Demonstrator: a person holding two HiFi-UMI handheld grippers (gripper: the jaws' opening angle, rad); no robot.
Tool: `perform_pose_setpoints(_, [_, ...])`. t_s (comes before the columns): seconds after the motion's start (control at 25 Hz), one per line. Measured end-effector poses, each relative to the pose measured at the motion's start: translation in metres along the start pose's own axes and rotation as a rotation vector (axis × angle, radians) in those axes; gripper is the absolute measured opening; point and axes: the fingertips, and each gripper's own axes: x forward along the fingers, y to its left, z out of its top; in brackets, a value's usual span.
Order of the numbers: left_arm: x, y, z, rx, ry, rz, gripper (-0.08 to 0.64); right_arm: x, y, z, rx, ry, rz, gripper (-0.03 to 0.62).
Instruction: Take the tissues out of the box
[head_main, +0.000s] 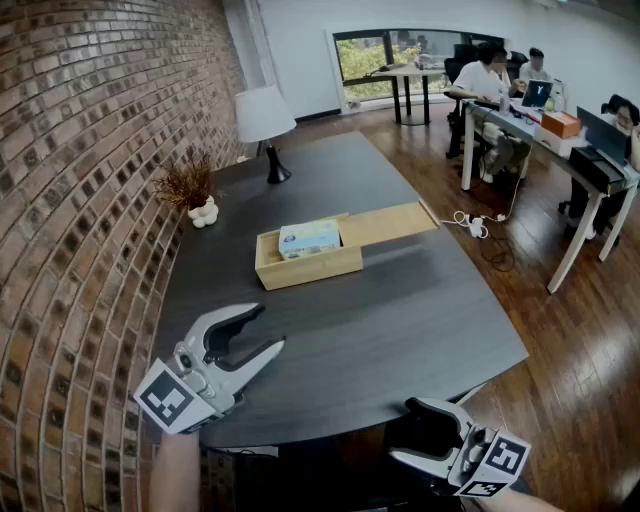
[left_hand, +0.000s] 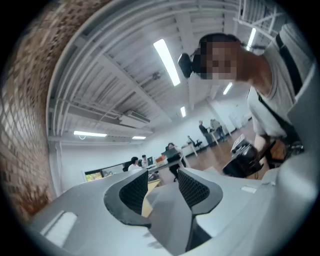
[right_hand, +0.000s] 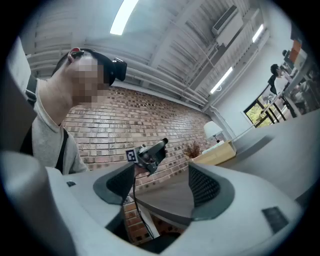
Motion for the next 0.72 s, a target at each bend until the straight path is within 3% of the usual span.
perform_pose_setpoints(0.12, [0.039, 0.057, -0.013, 0.094, 0.125, 0.008, 0.254, -0.001, -0.001, 0.000, -0.006, 0.007, 0.004, 0.354])
perform_pose_setpoints(0.24, [0.082, 0.113, -0.052, 0.128, 0.291, -0.020, 0.301, -0.002, -0.003, 0.000, -0.027, 0.014, 0.004, 0.354])
perform_pose_setpoints(0.36, [0.114, 0.151, -0.105, 0.086, 0.470, -0.124, 0.333, -0.002, -0.005, 0.001, -0.025, 0.015, 0.001, 0.354])
perform_pose_setpoints(0.52, [0.141, 0.166, -0.166, 0.023, 0.654, -0.268, 0.404, 0.002, 0.000, 0.006, -0.007, 0.006, 0.019, 0.350])
perform_pose_setpoints(0.72, [0.163, 0.183, -0.200, -0.053, 0.742, -0.304, 0.439, 0.002, -0.004, 0.007, 0.002, 0.004, 0.012, 0.336])
